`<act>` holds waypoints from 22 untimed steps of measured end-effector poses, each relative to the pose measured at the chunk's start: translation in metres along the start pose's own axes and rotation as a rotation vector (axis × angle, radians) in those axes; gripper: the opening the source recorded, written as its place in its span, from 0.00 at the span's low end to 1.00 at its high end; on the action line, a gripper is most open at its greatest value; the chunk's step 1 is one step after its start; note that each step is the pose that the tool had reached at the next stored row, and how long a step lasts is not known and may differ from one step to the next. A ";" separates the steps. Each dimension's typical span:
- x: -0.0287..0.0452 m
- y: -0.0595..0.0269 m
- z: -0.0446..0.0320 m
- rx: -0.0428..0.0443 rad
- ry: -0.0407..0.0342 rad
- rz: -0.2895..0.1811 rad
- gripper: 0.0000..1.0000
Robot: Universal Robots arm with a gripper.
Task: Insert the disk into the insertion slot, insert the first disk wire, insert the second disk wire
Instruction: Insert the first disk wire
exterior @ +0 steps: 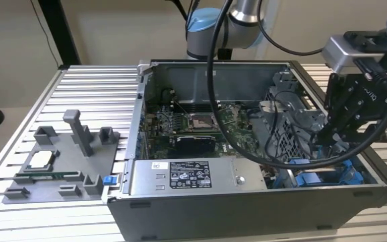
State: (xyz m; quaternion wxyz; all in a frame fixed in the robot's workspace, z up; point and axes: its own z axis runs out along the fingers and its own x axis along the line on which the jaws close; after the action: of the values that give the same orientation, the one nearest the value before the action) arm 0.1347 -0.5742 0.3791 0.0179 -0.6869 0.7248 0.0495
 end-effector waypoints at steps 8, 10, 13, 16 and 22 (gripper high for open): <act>0.0001 -0.0001 0.0002 0.0037 0.0837 -0.005 0.00; 0.0001 -0.0001 0.0001 0.0038 0.0860 -0.005 0.00; 0.0001 -0.0001 0.0001 0.0039 0.0884 -0.005 0.00; 0.0000 -0.0001 0.0005 0.0042 0.0899 -0.005 0.00; 0.0002 -0.0002 0.0023 0.0089 0.1280 -0.003 0.00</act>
State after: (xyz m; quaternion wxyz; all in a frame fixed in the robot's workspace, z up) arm 0.1348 -0.5742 0.3768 -0.0253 -0.6899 0.7235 0.0022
